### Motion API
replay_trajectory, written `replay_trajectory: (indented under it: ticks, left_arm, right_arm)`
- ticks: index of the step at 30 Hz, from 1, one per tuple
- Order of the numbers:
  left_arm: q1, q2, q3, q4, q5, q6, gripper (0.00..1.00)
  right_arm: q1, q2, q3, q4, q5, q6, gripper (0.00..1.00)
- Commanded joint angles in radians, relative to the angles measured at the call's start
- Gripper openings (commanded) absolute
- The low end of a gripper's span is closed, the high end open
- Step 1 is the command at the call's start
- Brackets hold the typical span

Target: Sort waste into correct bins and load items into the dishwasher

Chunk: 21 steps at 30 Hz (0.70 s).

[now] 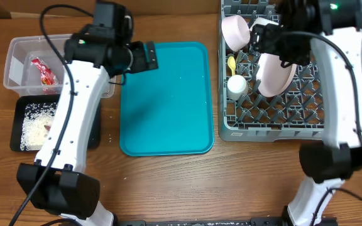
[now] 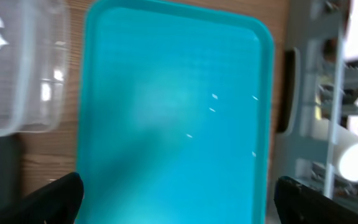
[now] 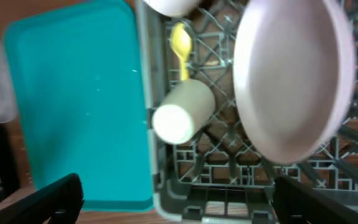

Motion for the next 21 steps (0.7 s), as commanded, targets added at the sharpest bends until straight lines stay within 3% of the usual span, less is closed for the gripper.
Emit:
replay_trajectory:
  ticks: [1, 6, 9, 13, 18, 21]
  left_arm:
    - [-0.041, -0.016, 0.013, 0.003, 0.010, -0.019, 1.00]
    - [-0.061, -0.016, 0.013, 0.003, 0.010, -0.018, 1.00]
    - [-0.061, -0.016, 0.013, 0.003, 0.010, -0.018, 1.00]
    - [-0.061, -0.016, 0.013, 0.003, 0.010, -0.018, 1.00]
    - [-0.061, -0.016, 0.013, 0.003, 0.010, -0.018, 1.00]
    - [-0.061, -0.016, 0.013, 0.003, 0.010, -0.018, 1.00]
  right_arm:
    - [0.020, -0.204, 0.021, 0.000, -0.063, 0.002, 1.00]
    - [0.019, -0.338, 0.021, 0.001, -0.323, 0.002, 1.00]
    - [0.019, -0.387, 0.021, 0.001, -0.315, 0.000, 1.00]
    - [0.019, -0.462, 0.021, 0.001, -0.296, -0.166, 1.00]
    - [0.019, -0.542, 0.019, 0.006, -0.159, -0.151, 1.00]
    - [0.018, -0.612, -0.037, 0.093, -0.094, -0.151, 1.00]
